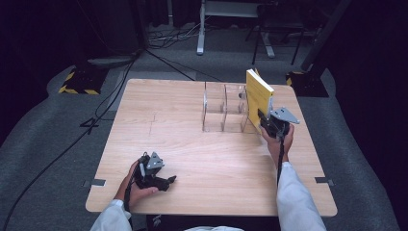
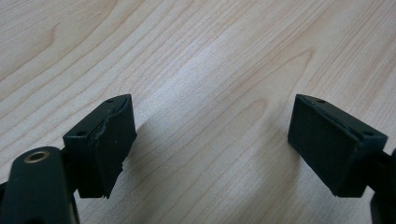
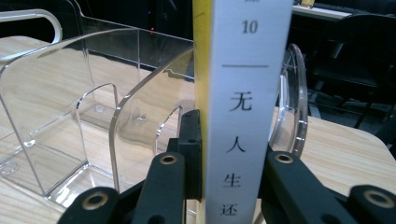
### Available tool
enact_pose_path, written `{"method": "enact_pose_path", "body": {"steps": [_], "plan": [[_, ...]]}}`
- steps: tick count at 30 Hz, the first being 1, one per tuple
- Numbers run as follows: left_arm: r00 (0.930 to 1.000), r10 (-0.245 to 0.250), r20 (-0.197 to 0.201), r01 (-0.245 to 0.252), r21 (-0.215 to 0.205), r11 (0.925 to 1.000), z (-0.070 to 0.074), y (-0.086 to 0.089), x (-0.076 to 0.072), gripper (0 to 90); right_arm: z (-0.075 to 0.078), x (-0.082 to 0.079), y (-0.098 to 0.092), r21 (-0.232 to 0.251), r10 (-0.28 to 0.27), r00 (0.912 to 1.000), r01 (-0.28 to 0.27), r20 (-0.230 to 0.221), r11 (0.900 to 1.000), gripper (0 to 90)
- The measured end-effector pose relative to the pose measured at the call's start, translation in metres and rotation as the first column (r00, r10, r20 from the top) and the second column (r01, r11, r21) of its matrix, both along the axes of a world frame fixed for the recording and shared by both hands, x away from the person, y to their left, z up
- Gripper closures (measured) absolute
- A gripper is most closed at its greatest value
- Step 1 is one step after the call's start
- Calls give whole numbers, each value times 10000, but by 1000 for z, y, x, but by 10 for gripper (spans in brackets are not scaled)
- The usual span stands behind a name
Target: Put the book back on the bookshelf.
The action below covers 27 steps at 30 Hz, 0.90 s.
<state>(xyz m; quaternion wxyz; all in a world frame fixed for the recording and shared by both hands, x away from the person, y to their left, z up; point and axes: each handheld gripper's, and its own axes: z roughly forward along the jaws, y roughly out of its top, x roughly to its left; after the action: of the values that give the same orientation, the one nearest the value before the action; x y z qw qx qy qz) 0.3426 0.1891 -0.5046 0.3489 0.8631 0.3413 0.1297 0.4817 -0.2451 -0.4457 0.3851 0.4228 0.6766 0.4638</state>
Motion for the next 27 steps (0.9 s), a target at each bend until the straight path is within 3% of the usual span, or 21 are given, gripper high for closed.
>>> {"method": "enact_pose_path", "body": {"steps": [6,10,14,16,23,27], "plan": [[10000,3,6,-3,-7,10000,0,0,0,158,3,3,3,29,-15,9999,15,133,10000,764],[10000,17,27,-17,1,10000,0,0,0,159,6,6,4,467,-95,9992,77,387,9989,764],[10000,25,9,-25,-21,10000,0,0,0,159,4,9,10,61,-120,9982,116,586,9999,764],[10000,28,10,-28,-18,10000,0,0,0,159,1,12,11,34,-191,9985,189,521,9998,763],[10000,21,29,-21,-3,10000,0,0,0,160,-7,15,6,629,-105,9999,97,131,9980,758],[10000,22,27,-22,5,10000,0,0,-1,160,-11,13,6,497,-77,10000,74,56,9987,750]]}}
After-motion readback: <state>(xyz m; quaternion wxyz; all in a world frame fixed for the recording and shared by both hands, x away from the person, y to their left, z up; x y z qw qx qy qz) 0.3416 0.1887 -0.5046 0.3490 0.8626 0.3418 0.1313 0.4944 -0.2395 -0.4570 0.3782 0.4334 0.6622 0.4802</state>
